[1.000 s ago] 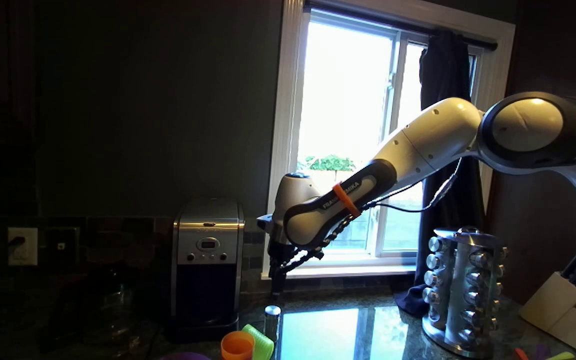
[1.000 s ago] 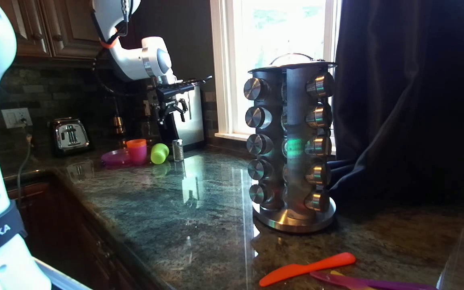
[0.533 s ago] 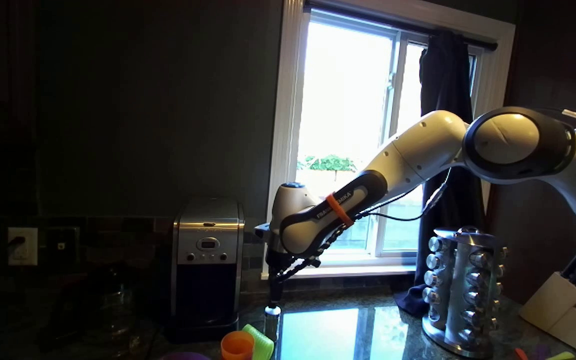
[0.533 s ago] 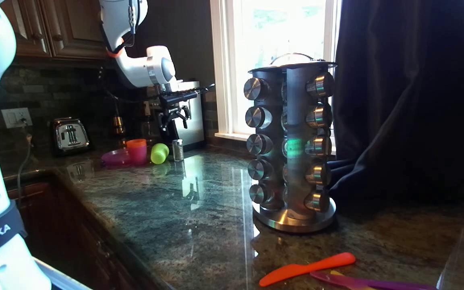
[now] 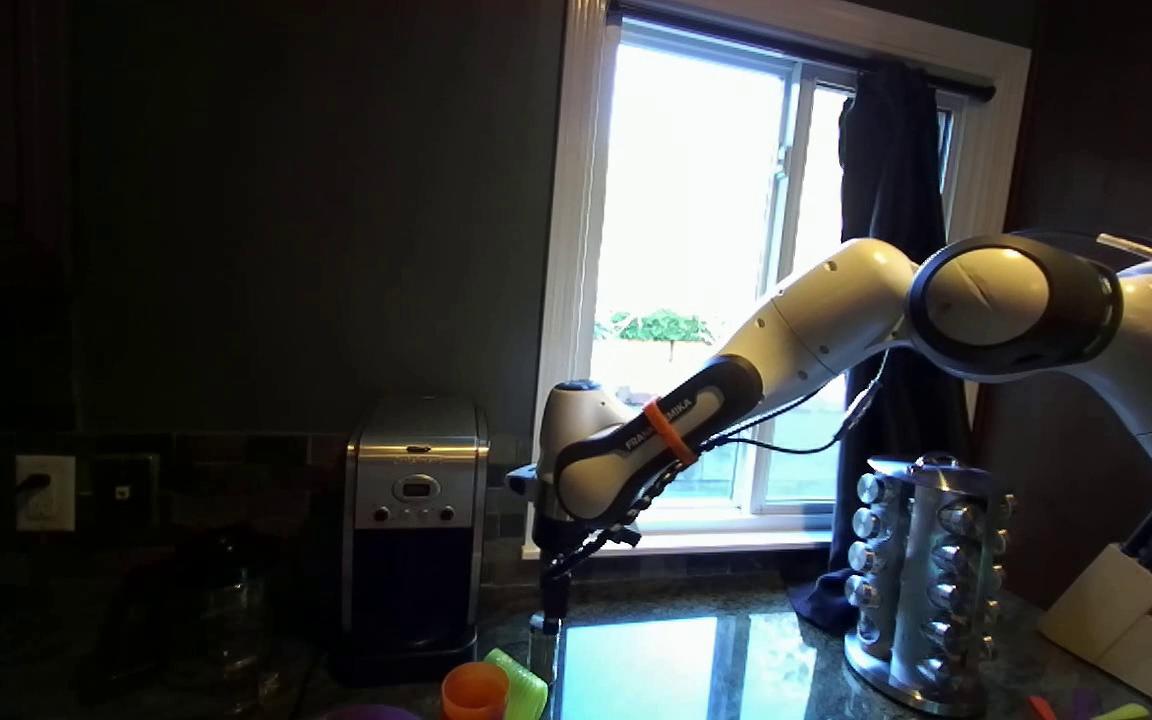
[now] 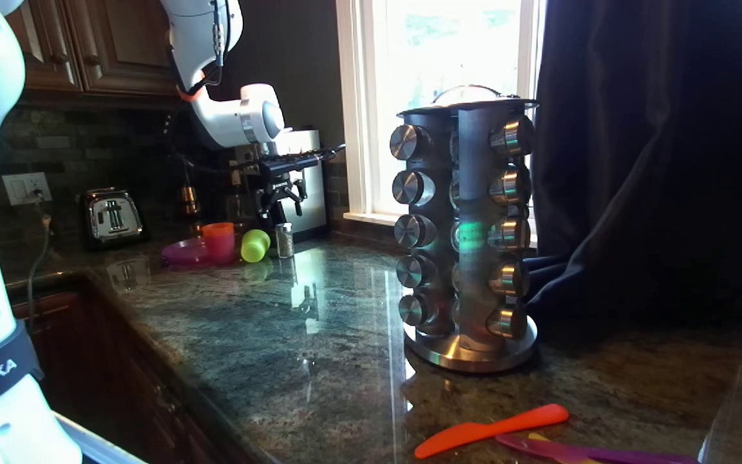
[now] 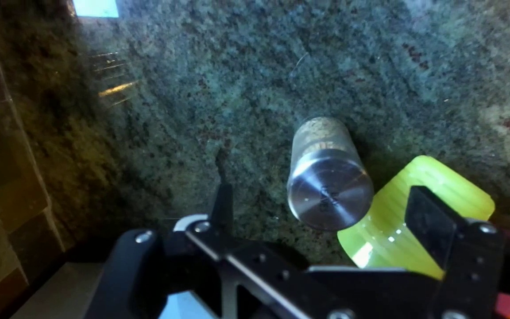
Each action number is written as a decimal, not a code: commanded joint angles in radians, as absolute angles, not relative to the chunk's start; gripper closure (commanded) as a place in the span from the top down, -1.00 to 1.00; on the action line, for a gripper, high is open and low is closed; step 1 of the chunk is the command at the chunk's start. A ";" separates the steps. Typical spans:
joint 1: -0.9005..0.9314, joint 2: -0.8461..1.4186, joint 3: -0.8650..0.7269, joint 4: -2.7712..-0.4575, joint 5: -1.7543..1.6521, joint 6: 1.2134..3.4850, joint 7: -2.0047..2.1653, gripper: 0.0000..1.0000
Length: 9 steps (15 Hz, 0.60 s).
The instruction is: Pick up the spice bottle next to the coffee machine and place it on the spice rack
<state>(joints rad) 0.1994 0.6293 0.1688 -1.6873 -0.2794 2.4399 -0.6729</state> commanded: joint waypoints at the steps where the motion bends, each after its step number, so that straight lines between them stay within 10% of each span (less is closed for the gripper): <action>1: 0.196 0.664 0.180 -1.640 -0.291 2.386 -0.689 0.88; 9: 0.192 0.707 0.187 -1.606 -0.285 2.382 -0.718 0.78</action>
